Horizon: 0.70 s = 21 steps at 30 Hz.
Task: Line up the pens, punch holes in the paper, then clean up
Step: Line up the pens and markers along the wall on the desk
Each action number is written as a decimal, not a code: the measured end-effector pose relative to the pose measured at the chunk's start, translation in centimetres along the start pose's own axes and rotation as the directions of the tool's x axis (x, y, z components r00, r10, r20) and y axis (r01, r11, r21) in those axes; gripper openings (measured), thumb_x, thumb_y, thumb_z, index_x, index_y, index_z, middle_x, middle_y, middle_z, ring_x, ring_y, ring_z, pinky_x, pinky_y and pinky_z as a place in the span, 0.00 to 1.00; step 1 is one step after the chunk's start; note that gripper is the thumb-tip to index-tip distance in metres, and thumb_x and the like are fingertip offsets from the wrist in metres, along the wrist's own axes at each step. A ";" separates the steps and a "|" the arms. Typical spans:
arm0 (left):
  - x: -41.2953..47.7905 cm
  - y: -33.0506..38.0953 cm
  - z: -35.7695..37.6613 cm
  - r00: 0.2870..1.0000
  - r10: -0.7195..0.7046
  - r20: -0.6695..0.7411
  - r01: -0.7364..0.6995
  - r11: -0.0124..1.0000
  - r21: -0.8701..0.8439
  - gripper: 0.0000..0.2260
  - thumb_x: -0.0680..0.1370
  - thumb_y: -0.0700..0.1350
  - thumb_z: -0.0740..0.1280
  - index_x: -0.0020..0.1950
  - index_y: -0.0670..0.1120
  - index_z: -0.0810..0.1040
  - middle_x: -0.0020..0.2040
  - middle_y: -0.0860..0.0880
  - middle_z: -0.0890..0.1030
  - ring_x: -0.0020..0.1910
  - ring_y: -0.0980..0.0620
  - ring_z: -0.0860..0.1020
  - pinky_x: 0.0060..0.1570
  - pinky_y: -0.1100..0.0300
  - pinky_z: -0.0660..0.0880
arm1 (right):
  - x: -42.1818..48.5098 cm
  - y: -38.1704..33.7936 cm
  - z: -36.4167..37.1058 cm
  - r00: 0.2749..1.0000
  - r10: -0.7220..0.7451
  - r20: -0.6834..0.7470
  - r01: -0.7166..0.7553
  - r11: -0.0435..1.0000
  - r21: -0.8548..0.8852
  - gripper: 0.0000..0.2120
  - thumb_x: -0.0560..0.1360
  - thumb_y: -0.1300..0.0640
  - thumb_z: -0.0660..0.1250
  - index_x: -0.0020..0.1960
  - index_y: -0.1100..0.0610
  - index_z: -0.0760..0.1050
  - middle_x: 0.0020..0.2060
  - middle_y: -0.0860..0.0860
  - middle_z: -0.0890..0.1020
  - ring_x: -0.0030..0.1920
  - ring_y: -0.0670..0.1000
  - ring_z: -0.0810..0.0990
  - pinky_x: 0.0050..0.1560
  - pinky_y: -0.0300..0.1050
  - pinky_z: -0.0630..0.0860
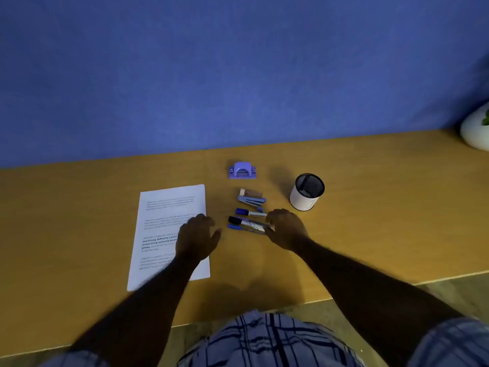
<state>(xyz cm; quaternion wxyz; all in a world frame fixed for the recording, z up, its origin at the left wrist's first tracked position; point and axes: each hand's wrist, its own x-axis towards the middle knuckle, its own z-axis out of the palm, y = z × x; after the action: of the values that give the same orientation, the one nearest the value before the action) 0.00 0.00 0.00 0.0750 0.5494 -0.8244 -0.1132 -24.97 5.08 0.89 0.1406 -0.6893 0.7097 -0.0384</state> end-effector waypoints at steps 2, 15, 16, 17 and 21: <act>0.1 0.4 0.2 0.998 -0.049 0.042 0.051 0.998 -0.040 0.15 0.78 0.57 0.63 0.54 0.47 0.80 0.51 0.48 0.82 0.49 0.49 0.80 0.43 0.58 0.73 | 0.3 -0.1 0.4 1.000 0.020 0.004 -0.020 1.000 0.015 0.12 0.76 0.51 0.64 0.55 0.56 0.77 0.51 0.54 0.81 0.51 0.55 0.78 0.46 0.48 0.75; 1.8 1.1 1.0 0.991 -0.060 0.123 0.069 0.995 -0.071 0.12 0.78 0.56 0.64 0.49 0.48 0.80 0.43 0.50 0.82 0.40 0.52 0.79 0.40 0.58 0.78 | 2.8 0.0 2.7 0.990 -0.096 0.104 0.110 0.986 -0.129 0.14 0.77 0.52 0.64 0.60 0.54 0.76 0.55 0.55 0.80 0.51 0.54 0.78 0.46 0.48 0.74; 1.8 1.1 1.0 0.990 -0.061 0.125 0.070 0.995 -0.071 0.12 0.78 0.56 0.64 0.49 0.48 0.80 0.43 0.50 0.82 0.40 0.52 0.79 0.41 0.58 0.78 | 3.0 0.1 2.9 0.988 -0.104 0.114 0.119 0.983 -0.140 0.14 0.77 0.52 0.64 0.60 0.55 0.76 0.55 0.55 0.80 0.51 0.54 0.78 0.46 0.47 0.74; 1.9 1.0 1.2 0.990 -0.060 0.124 0.069 0.995 -0.068 0.12 0.78 0.56 0.64 0.49 0.48 0.80 0.43 0.50 0.82 0.40 0.52 0.80 0.41 0.57 0.79 | 3.1 0.1 2.9 0.986 -0.110 0.125 0.129 0.980 -0.152 0.14 0.77 0.52 0.64 0.61 0.55 0.75 0.55 0.55 0.80 0.51 0.54 0.79 0.46 0.47 0.74; 2.2 0.6 1.7 0.991 -0.052 0.120 0.064 0.993 -0.099 0.12 0.78 0.55 0.65 0.49 0.48 0.80 0.44 0.50 0.82 0.40 0.53 0.79 0.40 0.60 0.77 | 3.7 0.1 3.0 0.975 -0.171 0.143 0.195 0.964 -0.179 0.15 0.78 0.50 0.64 0.62 0.54 0.75 0.52 0.54 0.80 0.49 0.53 0.79 0.45 0.47 0.73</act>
<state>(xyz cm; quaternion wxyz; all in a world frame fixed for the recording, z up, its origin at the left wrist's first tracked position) -1.85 -1.61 -1.49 0.0513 0.5611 -0.8041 -0.1897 -24.38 1.81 -2.59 0.1138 -0.7634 0.6328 0.0611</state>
